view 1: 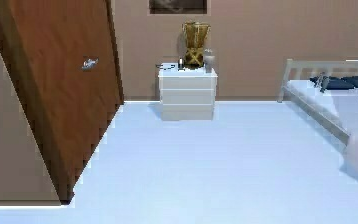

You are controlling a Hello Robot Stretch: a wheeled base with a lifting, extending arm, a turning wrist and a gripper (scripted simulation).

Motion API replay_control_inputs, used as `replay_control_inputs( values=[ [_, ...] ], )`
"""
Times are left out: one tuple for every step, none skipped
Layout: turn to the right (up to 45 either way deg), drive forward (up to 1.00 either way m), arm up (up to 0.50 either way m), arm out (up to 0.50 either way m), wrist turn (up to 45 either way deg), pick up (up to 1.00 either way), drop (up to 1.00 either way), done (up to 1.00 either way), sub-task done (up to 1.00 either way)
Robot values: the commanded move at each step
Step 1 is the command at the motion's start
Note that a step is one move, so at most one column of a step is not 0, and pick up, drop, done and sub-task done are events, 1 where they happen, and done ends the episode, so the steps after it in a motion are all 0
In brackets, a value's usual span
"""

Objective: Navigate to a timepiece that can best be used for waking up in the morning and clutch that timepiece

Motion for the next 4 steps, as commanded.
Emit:
replay_control_inputs(
  values=[
    [0.0, 1.00, 0.00, 0.00, 0.0, 0.00, 0.00, 0.00, 0.00],
    [0.0, 1.00, 0.00, 0.00, 0.0, 0.00, 0.00, 0.00, 0.00],
    [-45.0, 0.00, 0.00, 0.00, 0.0, 0.00, 0.00, 0.00, 0.00],
    [-36.0, 0.00, 0.00, 0.00, 0.0, 0.00, 0.00, 0.00, 0.00]
  ],
)
